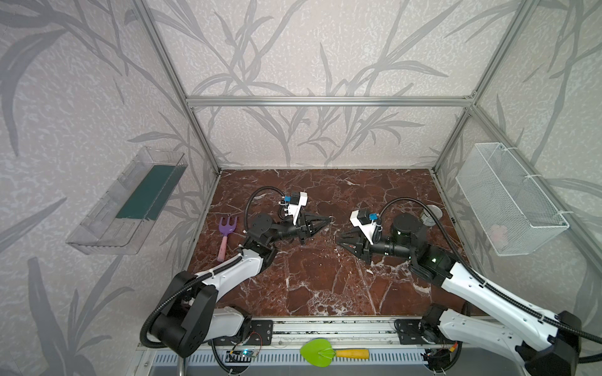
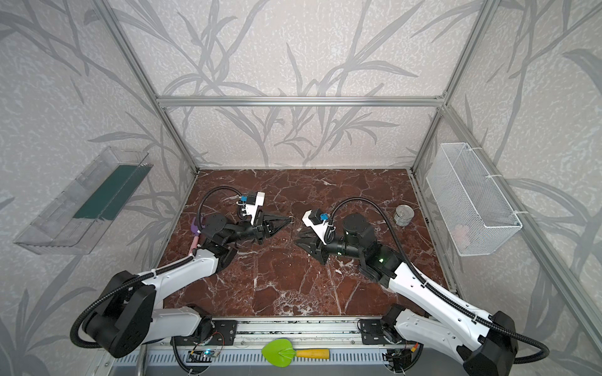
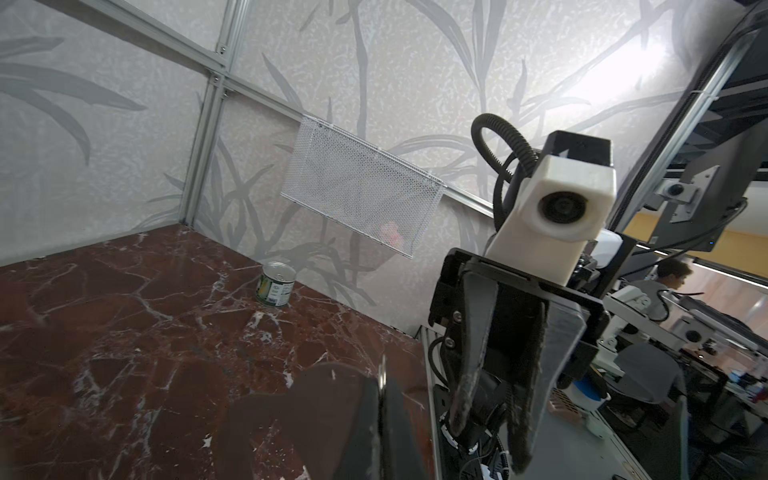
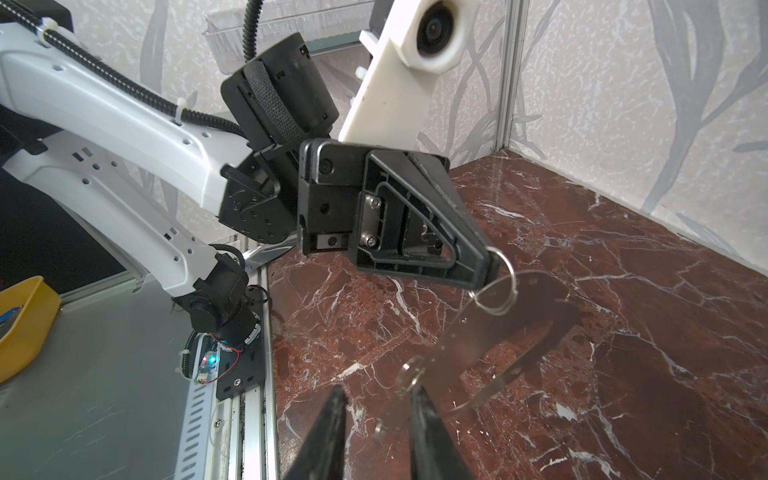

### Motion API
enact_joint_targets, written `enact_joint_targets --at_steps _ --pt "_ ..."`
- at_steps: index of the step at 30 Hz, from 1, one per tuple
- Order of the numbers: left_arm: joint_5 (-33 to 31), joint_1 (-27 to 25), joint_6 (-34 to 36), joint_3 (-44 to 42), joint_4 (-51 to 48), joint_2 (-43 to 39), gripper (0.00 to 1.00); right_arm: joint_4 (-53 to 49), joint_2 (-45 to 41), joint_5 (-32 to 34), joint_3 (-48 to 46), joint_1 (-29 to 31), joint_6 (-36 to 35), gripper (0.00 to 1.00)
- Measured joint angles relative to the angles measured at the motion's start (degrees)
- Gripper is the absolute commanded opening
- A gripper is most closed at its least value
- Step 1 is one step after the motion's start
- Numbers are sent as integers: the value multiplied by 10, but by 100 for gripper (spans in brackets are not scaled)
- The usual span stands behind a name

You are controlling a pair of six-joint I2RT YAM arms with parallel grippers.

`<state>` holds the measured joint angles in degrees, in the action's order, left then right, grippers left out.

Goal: Put the keys on the keyring

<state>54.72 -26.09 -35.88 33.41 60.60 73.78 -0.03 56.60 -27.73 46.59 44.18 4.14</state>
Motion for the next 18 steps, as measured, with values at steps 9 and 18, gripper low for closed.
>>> enact_joint_targets --at_steps 9,18 --pt "-42 -5 29 -6 -38 -13 0 15 46 29 -7 0 50 39" --pt "-53 -13 34 -6 -42 -15 0 15 74 58 -7 0 63 37"
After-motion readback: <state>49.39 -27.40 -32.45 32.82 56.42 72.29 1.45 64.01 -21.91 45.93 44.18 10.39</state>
